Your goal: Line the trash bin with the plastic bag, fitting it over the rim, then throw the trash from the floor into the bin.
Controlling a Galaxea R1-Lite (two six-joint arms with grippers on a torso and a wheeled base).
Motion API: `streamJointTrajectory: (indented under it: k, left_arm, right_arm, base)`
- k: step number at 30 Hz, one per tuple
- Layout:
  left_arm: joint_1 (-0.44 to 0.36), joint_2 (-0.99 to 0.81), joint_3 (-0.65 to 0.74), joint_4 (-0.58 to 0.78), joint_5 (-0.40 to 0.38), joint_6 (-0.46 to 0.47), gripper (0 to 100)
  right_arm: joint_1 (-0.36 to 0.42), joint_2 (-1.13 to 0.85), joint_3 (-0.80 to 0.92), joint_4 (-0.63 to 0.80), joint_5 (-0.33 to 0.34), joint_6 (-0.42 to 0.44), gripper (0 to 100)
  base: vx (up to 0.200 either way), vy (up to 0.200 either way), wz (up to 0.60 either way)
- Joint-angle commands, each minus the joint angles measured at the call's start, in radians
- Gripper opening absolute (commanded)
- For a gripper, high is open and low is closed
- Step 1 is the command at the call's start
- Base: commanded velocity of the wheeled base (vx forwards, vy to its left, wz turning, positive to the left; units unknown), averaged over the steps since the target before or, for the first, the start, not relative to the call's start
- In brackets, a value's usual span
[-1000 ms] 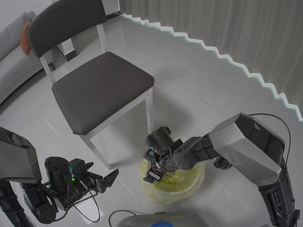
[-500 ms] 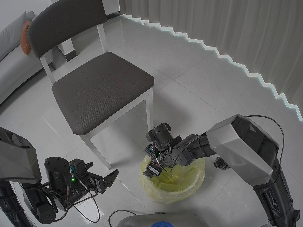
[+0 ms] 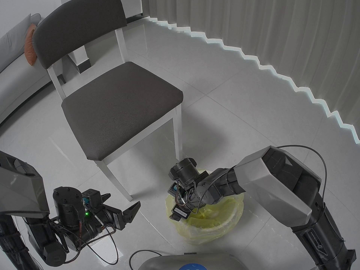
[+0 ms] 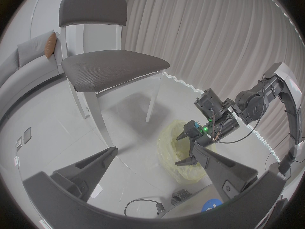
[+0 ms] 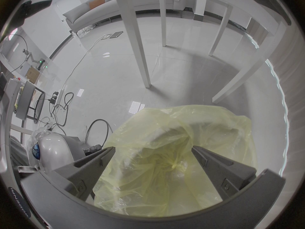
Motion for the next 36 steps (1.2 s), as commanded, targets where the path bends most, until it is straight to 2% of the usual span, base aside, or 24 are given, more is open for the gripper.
streamJointTrajectory:
  k: [1,13,18,22,26,36]
  left_arm:
    - [0.0,-0.003,0.004,-0.012,0.001,-0.002,100]
    - [0.009,-0.009,0.015,-0.012,0.001,-0.01,100]
    - [0.011,-0.004,0.012,-0.012,-0.001,-0.011,100]
    - [0.011,-0.006,0.006,-0.012,-0.002,-0.013,100]
    - [0.011,-0.013,0.003,-0.012,-0.001,-0.013,100]
    - [0.009,-0.038,0.013,-0.012,0.004,-0.017,100]
  right_arm:
    - [0.017,0.015,0.005,0.0,-0.002,-0.004,100]
    - [0.014,0.014,0.01,-0.001,-0.019,-0.004,100]
    - [-0.02,-0.1,0.059,-0.003,-0.019,-0.001,100]
    - [-0.049,-0.186,0.126,-0.009,-0.019,-0.001,100]
    - [-0.125,-0.283,0.198,-0.017,-0.016,-0.001,100]
    - [-0.237,-0.33,0.264,-0.07,-0.005,-0.001,100]
  base:
    - [0.0,0.0,0.0]
    - [0.0,0.0,0.0]
    - [0.0,0.0,0.0]
    - [0.0,0.0,0.0]
    - [0.0,0.0,0.0]
    - [0.0,0.0,0.0]
